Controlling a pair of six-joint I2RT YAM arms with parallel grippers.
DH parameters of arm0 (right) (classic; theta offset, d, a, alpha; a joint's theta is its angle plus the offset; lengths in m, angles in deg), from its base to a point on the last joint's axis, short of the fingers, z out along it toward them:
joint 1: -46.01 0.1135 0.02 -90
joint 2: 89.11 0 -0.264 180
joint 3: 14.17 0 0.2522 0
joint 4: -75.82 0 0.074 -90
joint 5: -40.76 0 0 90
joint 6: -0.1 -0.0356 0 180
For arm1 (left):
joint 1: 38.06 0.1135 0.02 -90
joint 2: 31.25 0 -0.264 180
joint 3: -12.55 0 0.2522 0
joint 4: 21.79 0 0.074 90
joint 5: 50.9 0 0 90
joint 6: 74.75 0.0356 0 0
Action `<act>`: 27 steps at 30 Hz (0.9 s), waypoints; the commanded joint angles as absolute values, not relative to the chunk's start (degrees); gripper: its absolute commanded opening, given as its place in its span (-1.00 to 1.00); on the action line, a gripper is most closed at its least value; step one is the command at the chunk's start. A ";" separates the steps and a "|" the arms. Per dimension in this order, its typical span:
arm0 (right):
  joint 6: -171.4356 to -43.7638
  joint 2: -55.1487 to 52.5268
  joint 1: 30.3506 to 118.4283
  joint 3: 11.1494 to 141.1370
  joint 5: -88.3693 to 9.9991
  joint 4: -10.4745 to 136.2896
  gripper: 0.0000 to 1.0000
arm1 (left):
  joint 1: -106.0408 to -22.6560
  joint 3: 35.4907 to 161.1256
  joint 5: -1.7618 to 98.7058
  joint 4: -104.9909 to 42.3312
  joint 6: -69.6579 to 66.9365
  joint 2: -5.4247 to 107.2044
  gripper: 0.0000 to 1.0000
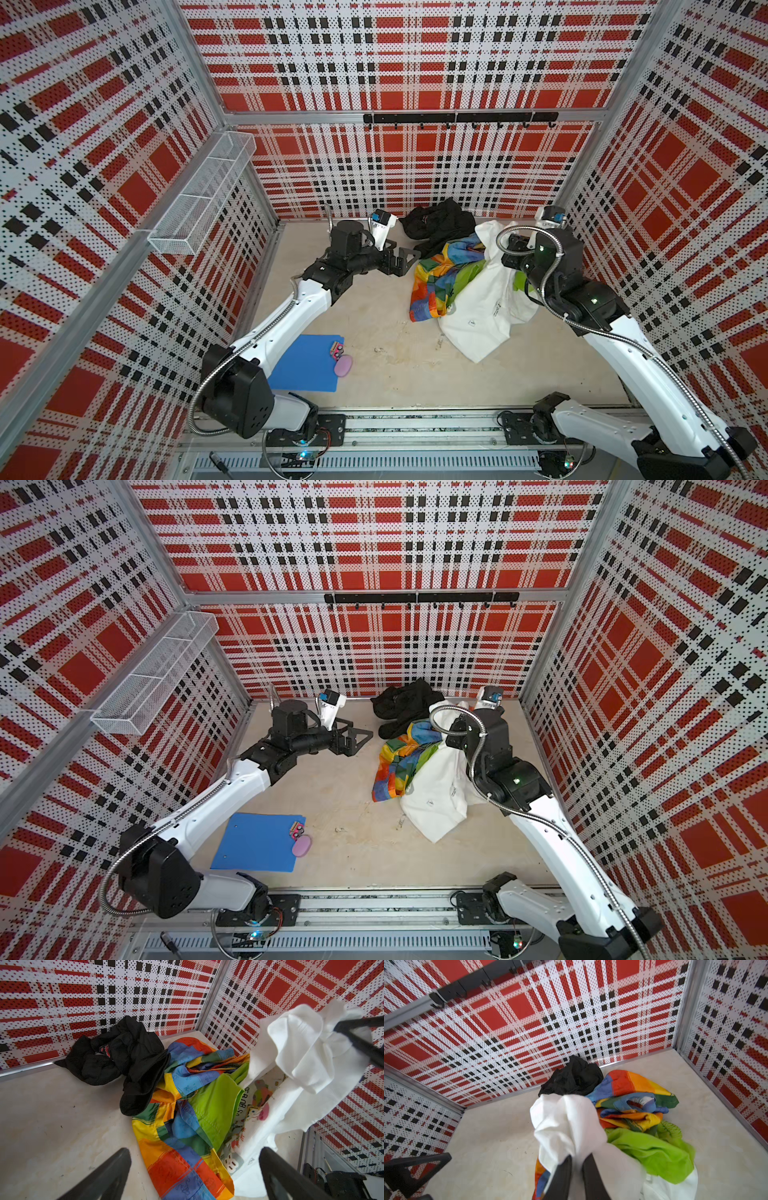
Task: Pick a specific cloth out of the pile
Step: 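Lift the white T-shirt high with the right gripper, away from the pile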
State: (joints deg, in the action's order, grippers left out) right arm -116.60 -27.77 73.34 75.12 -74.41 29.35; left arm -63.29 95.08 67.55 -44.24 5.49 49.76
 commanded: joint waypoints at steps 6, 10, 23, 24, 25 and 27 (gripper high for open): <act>-111.42 -25.67 73.16 85.62 -71.47 37.75 -1.00 | -63.86 95.83 67.08 -44.34 6.52 49.82 0.99; -108.93 -23.72 73.16 90.71 -64.95 39.68 -1.00 | -63.80 95.74 67.47 -44.32 6.57 49.52 0.98; -111.99 -20.00 73.16 101.23 -52.99 44.03 -1.00 | -70.08 89.91 82.99 -26.58 1.72 46.72 0.99; -112.33 -19.94 73.16 101.32 -52.36 44.13 -1.00 | -71.41 90.32 82.23 -26.60 1.72 47.45 0.99; -112.68 -19.94 73.16 101.52 -51.78 44.13 -1.00 | -72.66 90.68 81.41 -26.31 1.42 48.22 0.99; -113.37 -20.08 73.14 101.44 -50.47 44.05 -1.00 | -75.05 91.96 79.04 -25.88 1.30 50.20 0.99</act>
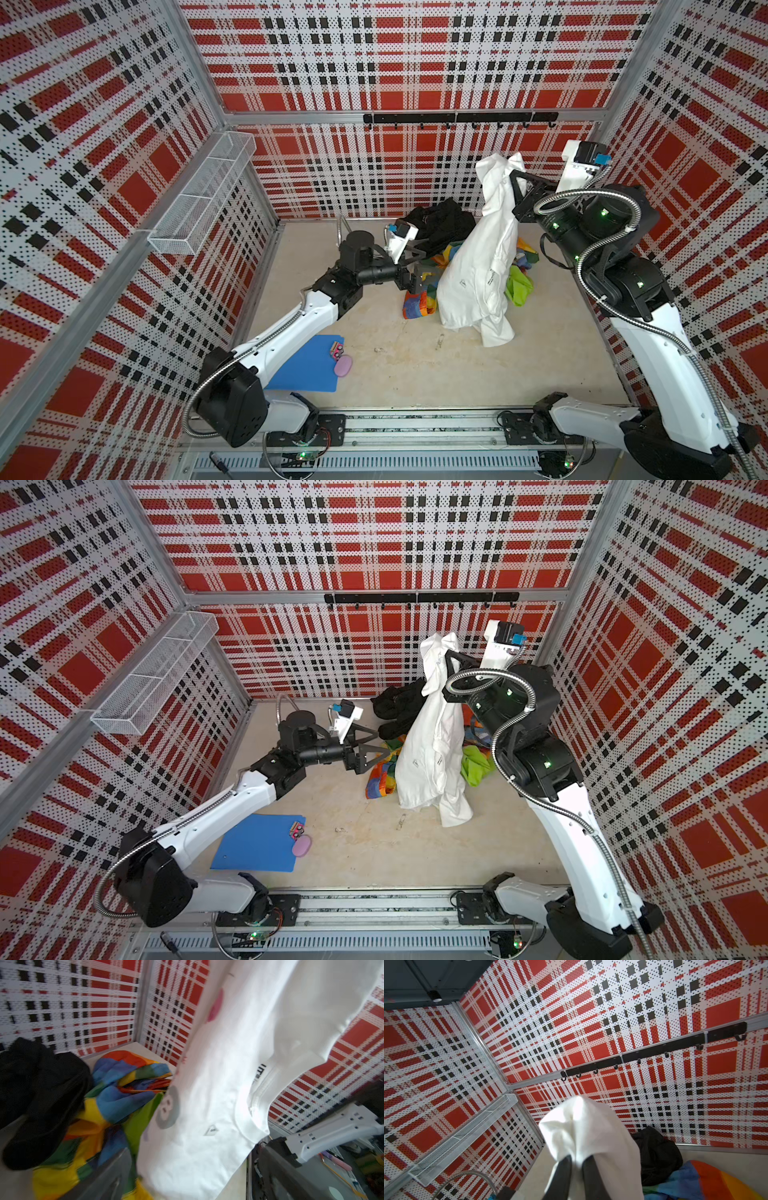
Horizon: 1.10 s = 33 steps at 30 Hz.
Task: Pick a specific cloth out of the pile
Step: 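Lift the white T-shirt high with the right gripper, away from the pile, then grasp the hanging white T-shirt with the left gripper while the right gripper releases it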
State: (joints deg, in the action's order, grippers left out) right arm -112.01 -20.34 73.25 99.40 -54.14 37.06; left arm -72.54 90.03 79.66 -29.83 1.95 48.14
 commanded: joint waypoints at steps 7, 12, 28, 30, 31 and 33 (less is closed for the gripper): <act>-114.66 -20.39 73.16 101.24 -47.25 42.56 -1.00 | -81.92 95.68 66.90 -23.70 4.11 55.29 0.98; -115.38 -21.24 73.16 99.30 -46.36 42.97 -1.00 | -83.12 98.38 65.21 -22.13 2.26 59.17 0.93; -114.05 -25.55 73.16 91.03 -54.17 39.56 -0.82 | -80.33 95.77 70.30 -15.60 -7.38 53.10 -1.00; -113.85 -27.74 73.16 87.72 -56.84 39.34 -0.68 | -78.82 95.39 70.33 -15.73 -8.75 50.24 -1.00; -113.89 -28.55 73.16 86.50 -58.12 38.84 -0.60 | -78.26 95.52 70.32 -16.22 -9.01 49.03 -1.00; -114.07 -29.75 73.14 84.50 -60.47 37.06 -0.22 | -77.70 96.46 69.50 -19.05 -8.37 46.28 -1.00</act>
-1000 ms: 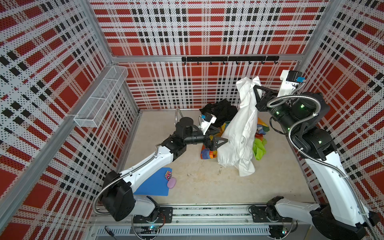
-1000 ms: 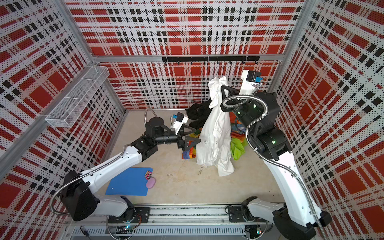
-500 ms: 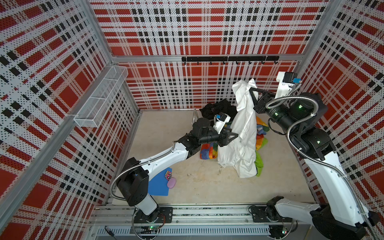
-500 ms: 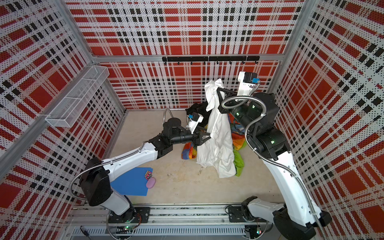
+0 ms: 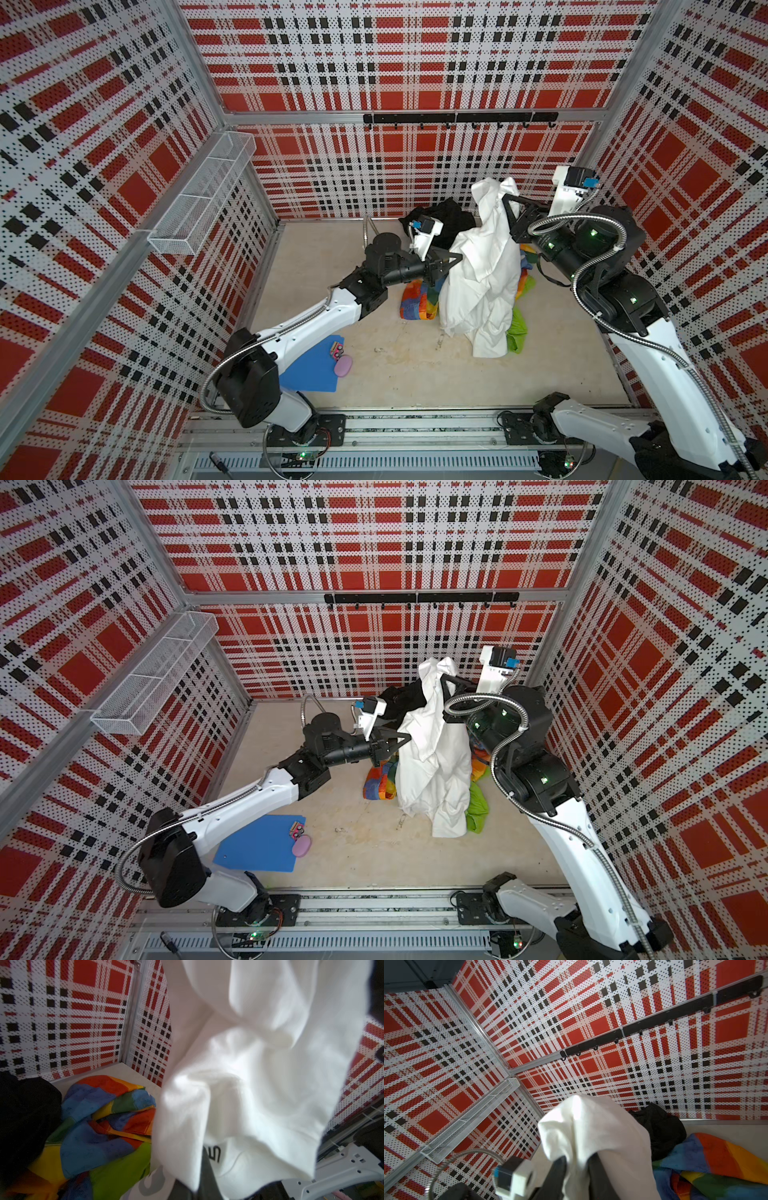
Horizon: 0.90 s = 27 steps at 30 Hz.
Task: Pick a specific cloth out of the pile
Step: 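Grasp the hanging white T-shirt with the left gripper while the right gripper releases it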
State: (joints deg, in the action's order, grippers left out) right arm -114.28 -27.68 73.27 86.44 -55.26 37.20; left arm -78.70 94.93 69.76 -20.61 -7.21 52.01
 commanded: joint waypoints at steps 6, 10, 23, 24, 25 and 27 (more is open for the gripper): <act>-113.46 -30.93 73.07 80.32 -59.84 33.42 0.68 | -75.61 100.58 64.37 -29.65 -5.51 38.54 -1.00; -114.29 -33.62 73.03 74.84 -57.98 36.23 0.90 | -72.11 105.02 63.51 -36.38 -5.10 34.69 -1.00; -113.70 -39.36 72.99 63.13 -48.38 39.56 1.00 | -50.78 119.94 62.18 -53.95 -2.06 31.56 -1.00; -114.01 -39.94 73.02 62.17 -47.91 39.58 1.00 | -47.97 120.67 63.52 -54.35 -2.33 32.13 -1.00; -114.18 -40.43 73.08 61.29 -47.36 39.58 1.00 | -45.92 121.24 64.62 -54.49 -2.56 32.68 -1.00; -114.87 -41.20 73.05 59.50 -46.40 39.73 1.00 | -41.93 122.79 67.60 -54.10 -3.55 34.31 -1.00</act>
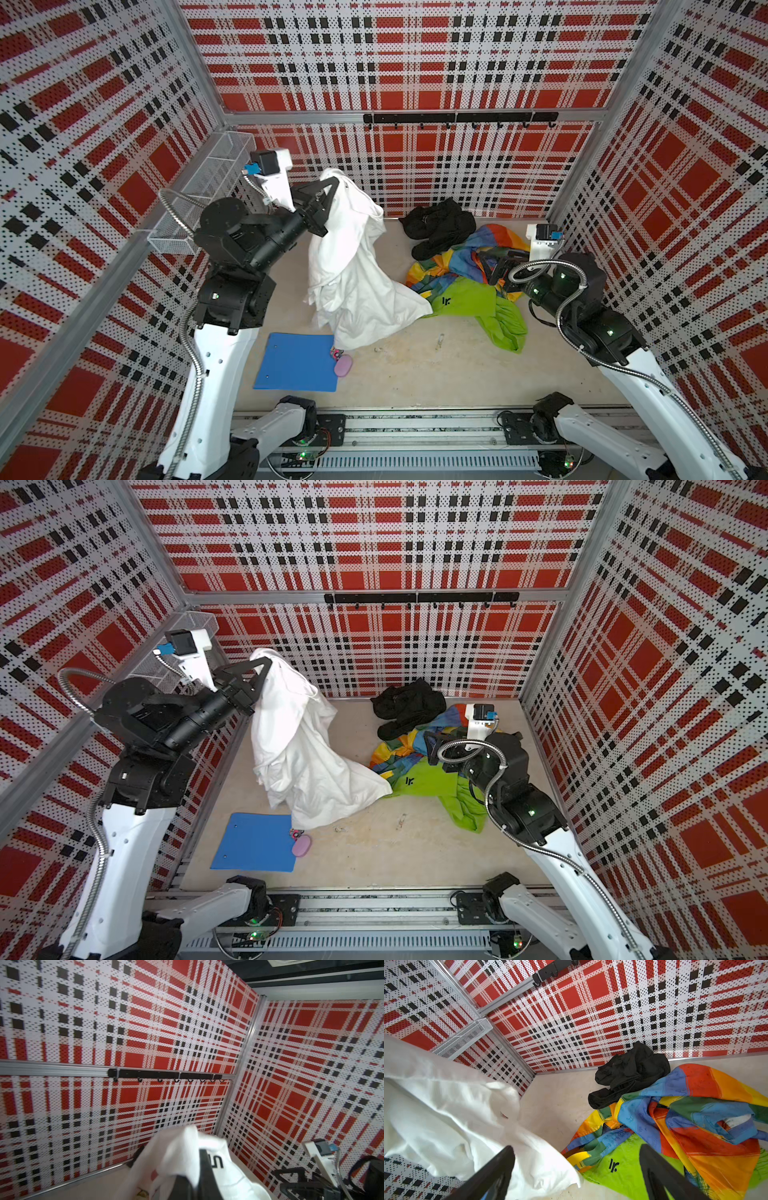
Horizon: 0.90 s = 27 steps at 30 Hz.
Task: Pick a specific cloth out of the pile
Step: 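Carry the white T-shirt with the left gripper and lower it onto the table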
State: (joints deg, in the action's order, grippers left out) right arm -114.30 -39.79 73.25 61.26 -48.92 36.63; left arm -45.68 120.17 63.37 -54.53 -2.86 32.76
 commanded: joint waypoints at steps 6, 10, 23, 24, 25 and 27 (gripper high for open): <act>-116.46 -42.16 73.15 55.17 -44.23 40.66 1.00 | -34.77 133.37 69.18 -56.37 -3.60 41.07 -1.00; -116.56 -42.86 73.10 53.85 -44.95 40.62 1.00 | -29.37 139.13 69.51 -55.99 -5.57 44.36 -1.00; -116.62 -43.23 73.02 52.45 -46.90 40.09 1.00 | -18.05 140.14 71.72 -45.75 -12.24 47.84 -1.00; -116.54 -43.42 73.11 52.21 -47.03 40.02 1.00 | -18.03 139.82 71.05 -45.30 -11.90 48.00 -1.00; -116.59 -43.58 73.10 52.12 -47.09 39.93 1.00 | -18.03 139.71 70.62 -44.92 -11.61 48.12 -1.00; -116.59 -43.93 73.15 52.05 -47.19 39.69 1.00 | -18.02 139.94 70.74 -44.30 -11.26 48.92 -1.00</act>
State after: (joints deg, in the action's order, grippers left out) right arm -116.34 -42.28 73.25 52.32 -46.30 37.44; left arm -18.25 138.97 70.45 -51.10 -10.93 48.89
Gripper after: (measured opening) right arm 0.999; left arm 0.062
